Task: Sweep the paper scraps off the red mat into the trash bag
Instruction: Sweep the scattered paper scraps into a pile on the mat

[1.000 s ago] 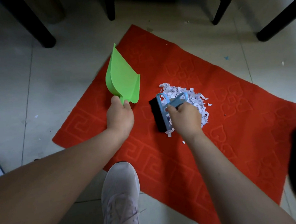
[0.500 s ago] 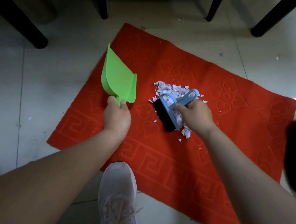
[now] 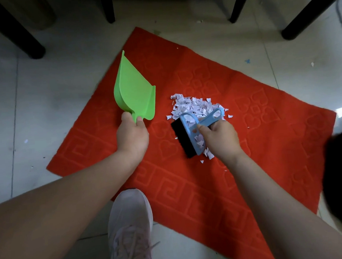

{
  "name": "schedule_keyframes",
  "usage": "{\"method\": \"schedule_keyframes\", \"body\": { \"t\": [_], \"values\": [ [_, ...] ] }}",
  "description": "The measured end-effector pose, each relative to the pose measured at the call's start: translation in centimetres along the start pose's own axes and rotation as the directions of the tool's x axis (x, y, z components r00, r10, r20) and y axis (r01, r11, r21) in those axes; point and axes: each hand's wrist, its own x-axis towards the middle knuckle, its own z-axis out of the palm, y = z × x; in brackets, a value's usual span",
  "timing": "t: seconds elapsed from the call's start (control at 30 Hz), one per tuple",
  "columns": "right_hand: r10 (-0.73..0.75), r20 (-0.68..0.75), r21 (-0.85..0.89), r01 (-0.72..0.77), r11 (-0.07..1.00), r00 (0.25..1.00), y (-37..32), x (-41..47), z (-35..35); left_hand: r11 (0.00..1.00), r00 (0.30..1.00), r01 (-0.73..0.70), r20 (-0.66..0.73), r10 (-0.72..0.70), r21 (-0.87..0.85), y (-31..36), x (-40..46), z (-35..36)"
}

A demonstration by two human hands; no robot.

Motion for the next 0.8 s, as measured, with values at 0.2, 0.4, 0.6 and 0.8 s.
{"method": "schedule_keyframes", "body": {
  "t": [0.2,0.4,0.6,0.8],
  "values": [
    [0.022,-0.180,0.260,0.026,0.965,0.983,-1.3,-0.3,1.3,1.000,1.000,-0.004,-0.013,0.004,-0.003,0.2,0.3,0.0],
    [0.033,-0.225,0.144,0.000,0.990,0.974,-4.3,0.4,5.6,1.000,1.000,-0.013,-0.010,0.013,-0.018,0.4,0.2,0.2],
    [0.085,-0.325,0.061,-0.069,0.996,0.942,-3.2,0.0,5.2,1.000,1.000,-0.001,-0.011,0.000,-0.019,0.1,0.5,-0.1],
    [0.150,-0.402,0.304,-0.023,0.953,0.903,-5.3,-0.4,2.7,0.999,1.000,-0.004,0.008,0.004,-0.032,0.2,0.6,-0.4]
  ]
}}
